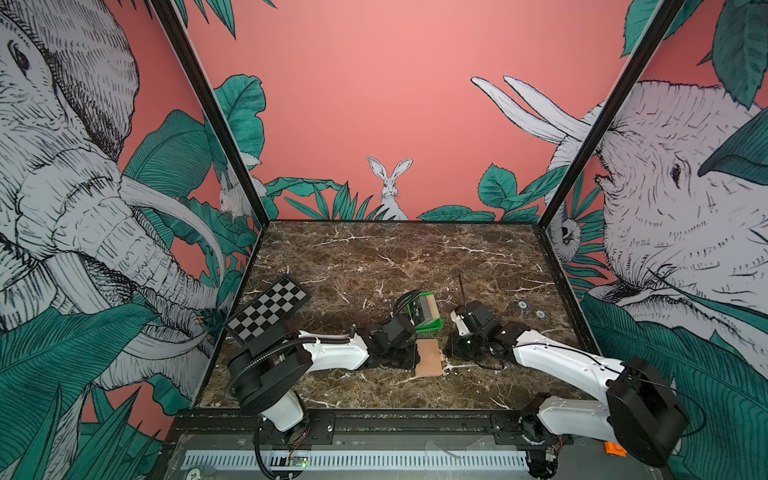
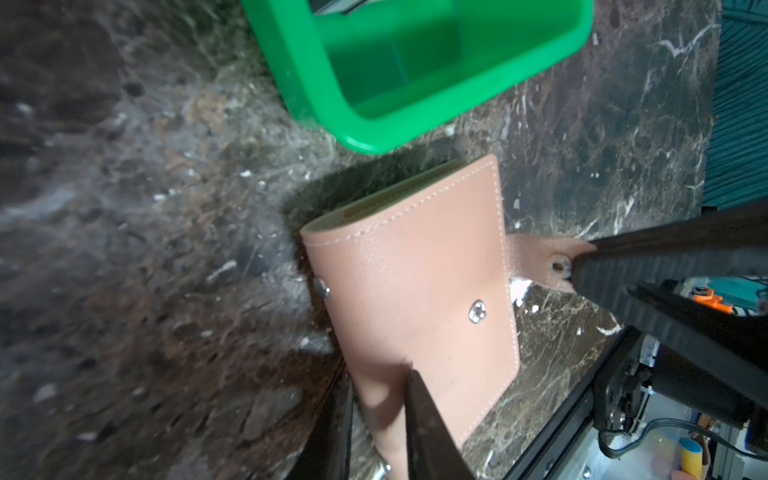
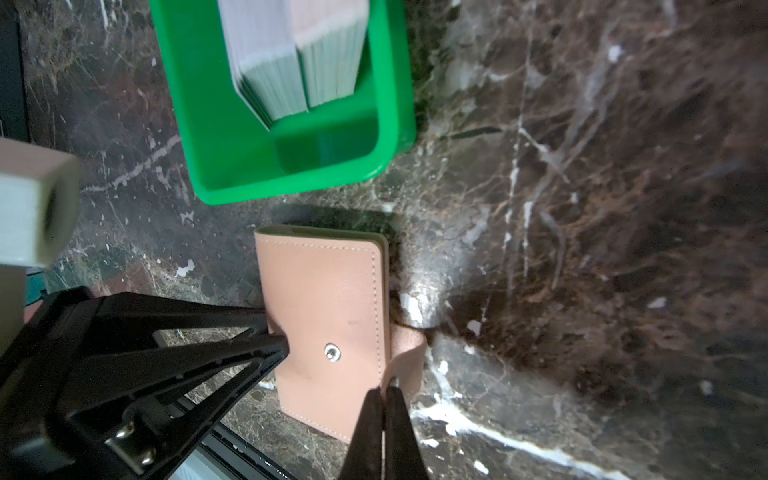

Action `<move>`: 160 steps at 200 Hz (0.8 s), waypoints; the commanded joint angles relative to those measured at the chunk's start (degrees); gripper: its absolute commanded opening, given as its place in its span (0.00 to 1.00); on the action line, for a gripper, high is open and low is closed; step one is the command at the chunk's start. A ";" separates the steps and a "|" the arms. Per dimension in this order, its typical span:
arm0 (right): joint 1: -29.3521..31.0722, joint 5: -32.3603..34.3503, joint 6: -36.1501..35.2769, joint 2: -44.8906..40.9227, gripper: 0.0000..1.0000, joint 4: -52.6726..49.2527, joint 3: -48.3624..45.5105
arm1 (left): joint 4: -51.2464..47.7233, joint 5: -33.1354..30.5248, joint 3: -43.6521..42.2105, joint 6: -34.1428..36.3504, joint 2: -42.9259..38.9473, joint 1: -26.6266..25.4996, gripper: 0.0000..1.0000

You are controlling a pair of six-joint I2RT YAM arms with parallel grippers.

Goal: Put the credit cards into the card holder

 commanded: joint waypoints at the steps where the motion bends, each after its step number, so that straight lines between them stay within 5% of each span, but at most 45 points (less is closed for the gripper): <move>1: 1.58 2.22 -0.95 1.33 0.01 -1.11 2.15 | 0.02 -0.43 -1.30 -0.45 -0.20 -0.37 0.24; 160: 7.69 4.57 -1.39 10.46 0.00 -1.81 8.28 | 0.32 -0.34 -1.21 -0.35 -0.12 -0.37 0.24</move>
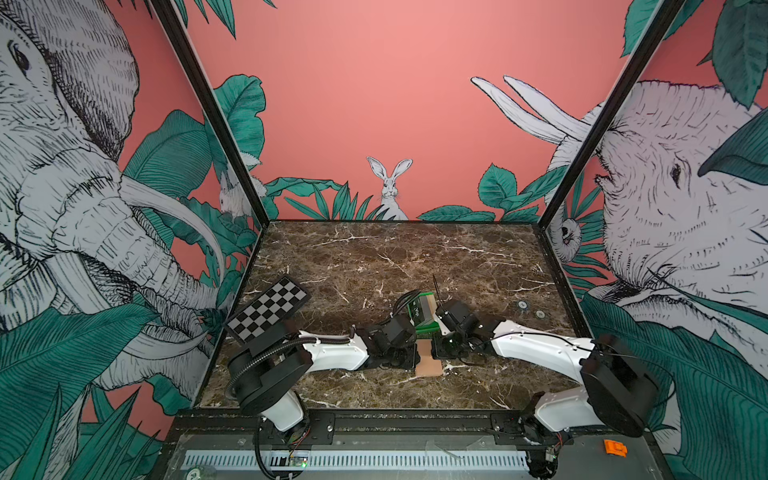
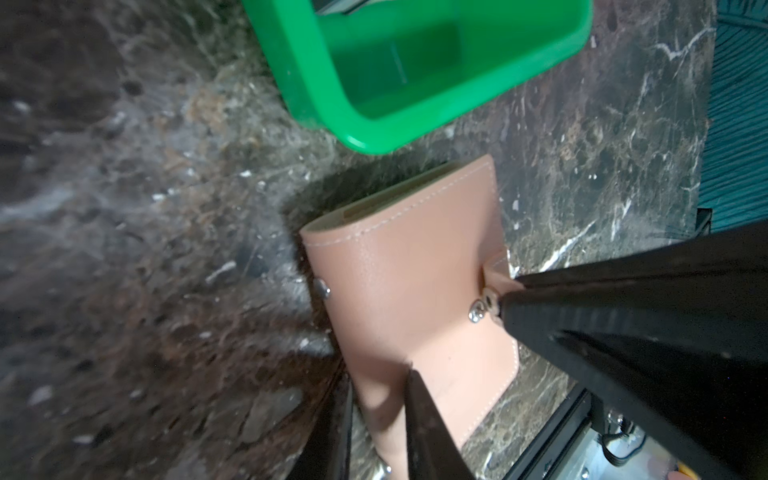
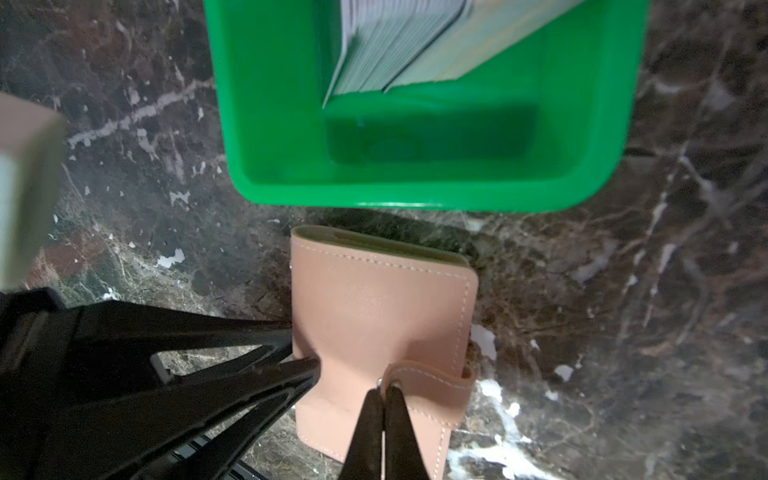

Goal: Put the credit cards into the card holder

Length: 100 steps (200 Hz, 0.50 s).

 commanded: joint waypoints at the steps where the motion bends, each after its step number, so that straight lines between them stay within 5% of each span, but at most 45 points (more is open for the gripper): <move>1: 0.76 0.83 -0.45 0.60 0.00 -0.41 0.94 | -0.24 -0.30 -0.97 -0.10 -0.12 -0.37 0.24; 100: 1.71 1.50 -0.89 0.14 0.00 -1.70 1.25 | -0.09 -0.34 -1.10 -0.30 -0.12 -0.37 0.24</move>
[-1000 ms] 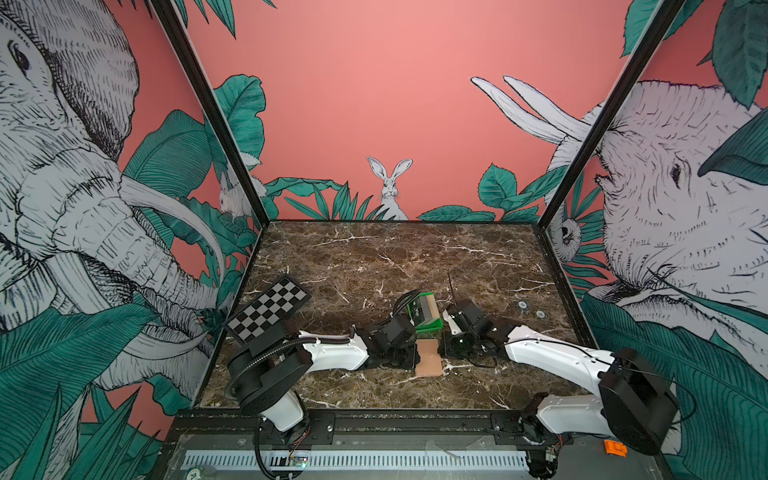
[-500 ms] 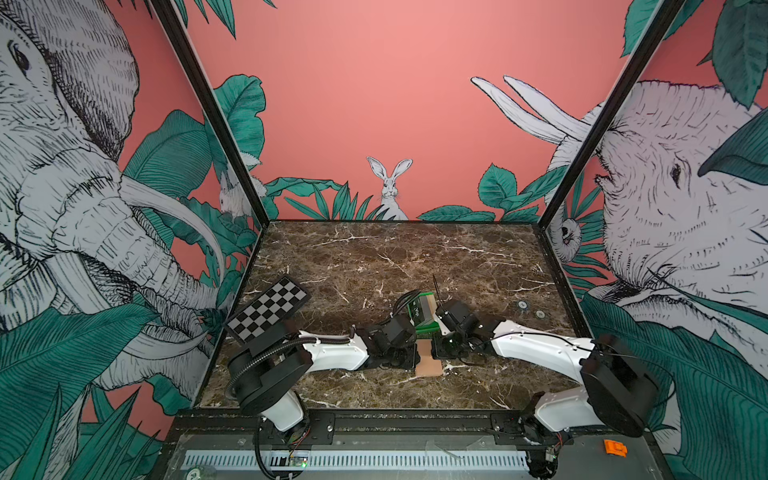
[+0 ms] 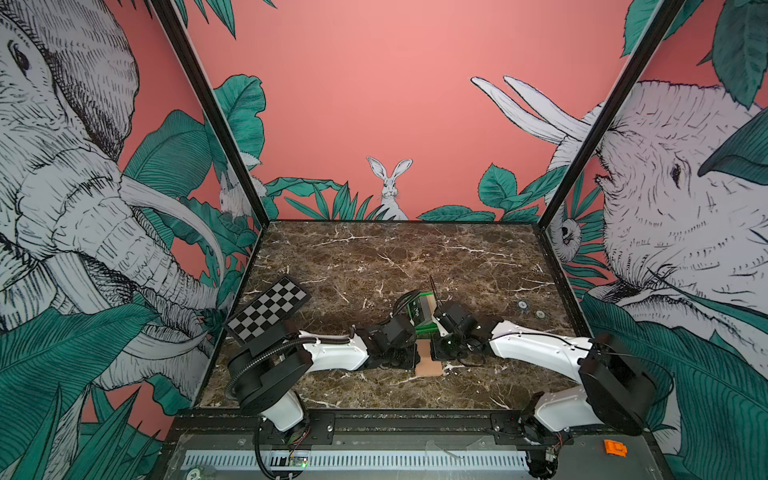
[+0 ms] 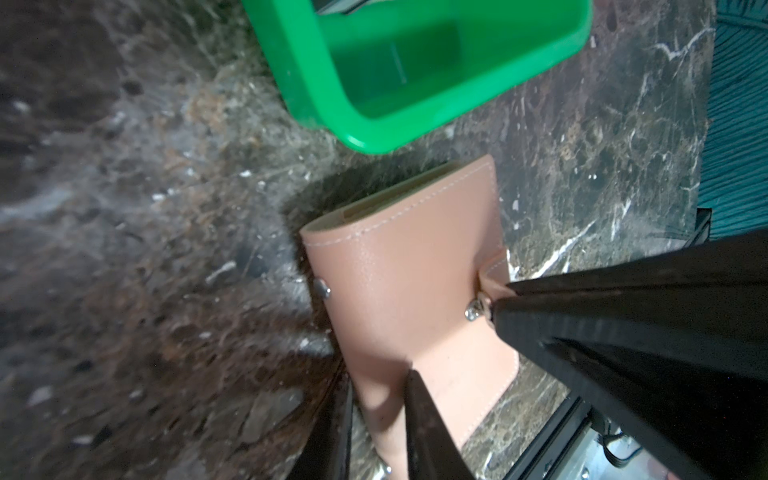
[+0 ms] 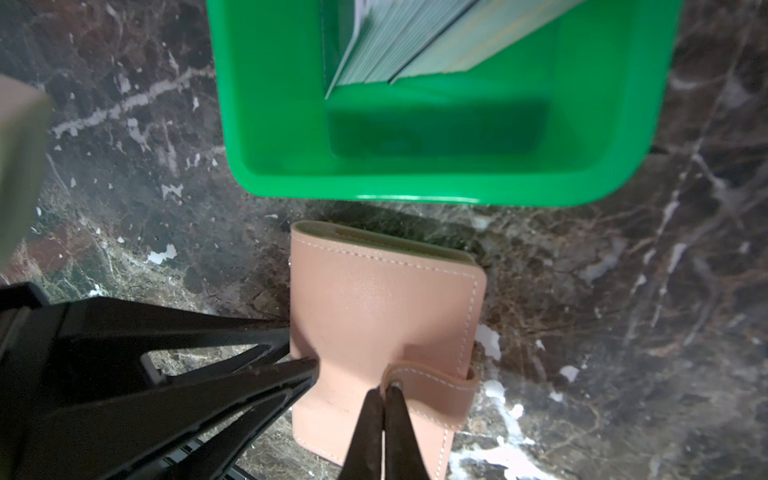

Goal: Put the credit cards into the card holder

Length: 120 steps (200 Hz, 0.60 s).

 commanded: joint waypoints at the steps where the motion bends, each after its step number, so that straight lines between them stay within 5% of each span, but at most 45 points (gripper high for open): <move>1: 0.69 0.32 -0.67 -0.06 0.00 -1.52 1.09 | -0.23 -0.37 -1.03 -0.29 -0.12 -0.37 0.24; 120: 0.70 0.65 -0.60 0.06 0.00 -1.86 1.18 | -0.30 -0.37 -0.79 -0.22 -0.08 -0.33 0.24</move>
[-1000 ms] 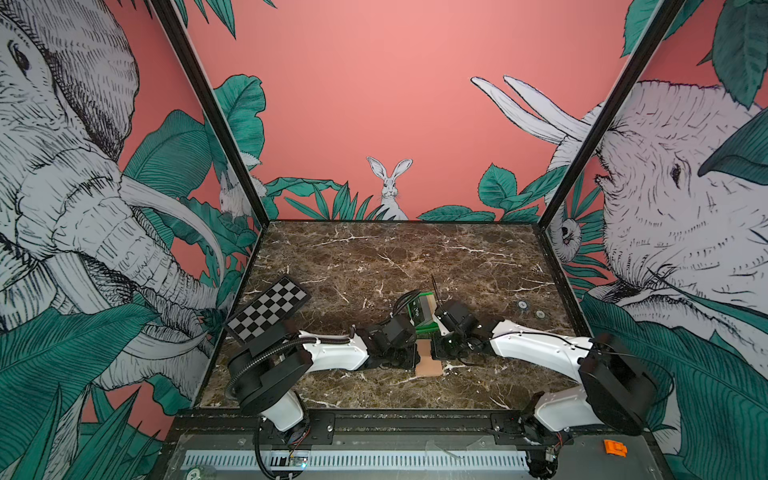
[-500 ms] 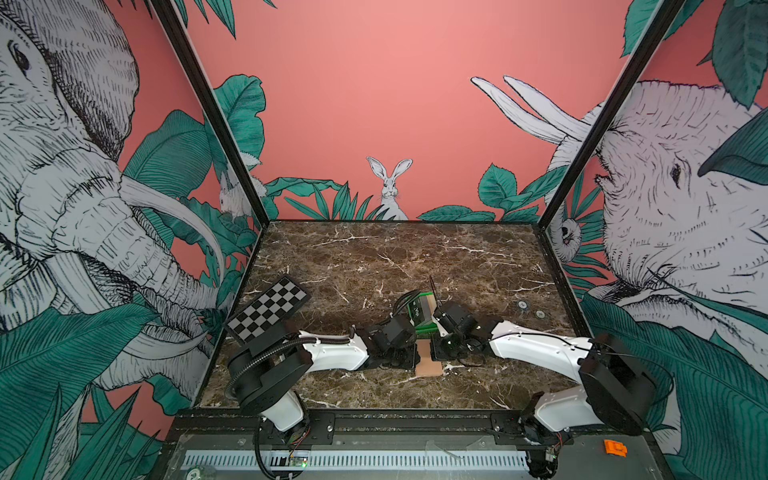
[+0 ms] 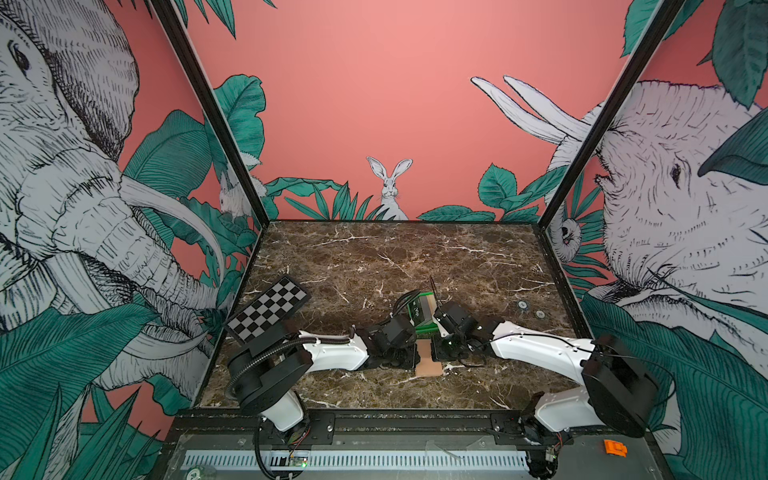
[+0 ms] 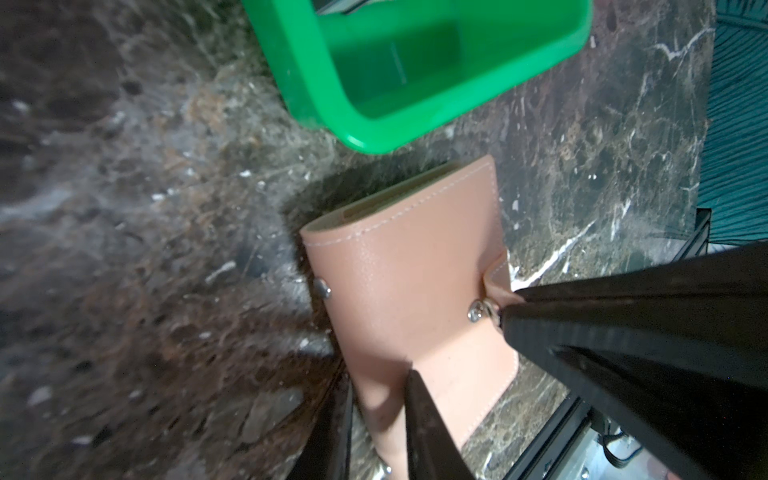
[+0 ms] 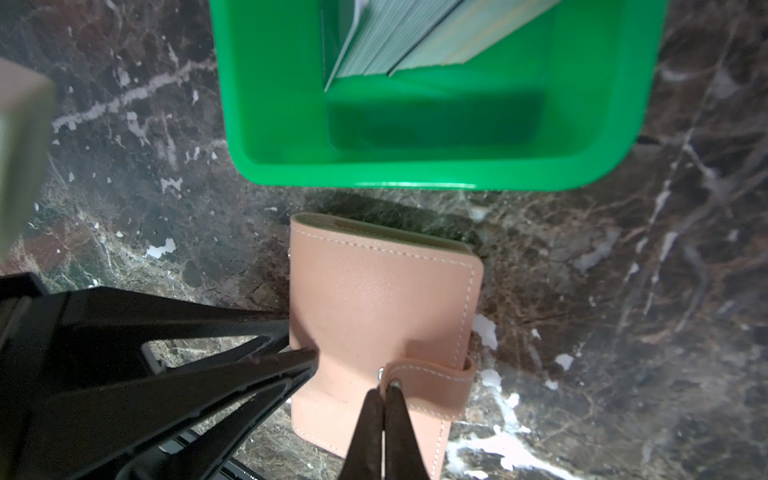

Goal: Put the credit cards into the card holder

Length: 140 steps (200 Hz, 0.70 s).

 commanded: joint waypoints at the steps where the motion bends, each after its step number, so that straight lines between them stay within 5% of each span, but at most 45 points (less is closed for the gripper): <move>1: 0.49 0.36 -0.60 0.88 0.00 -0.95 1.19 | -0.37 -0.37 -0.79 -0.22 -0.10 -0.35 0.24; 140: 2.23 1.18 -1.68 4.68 0.00 -5.86 4.43 | -0.06 -0.54 -1.23 -0.37 -0.32 -0.37 0.24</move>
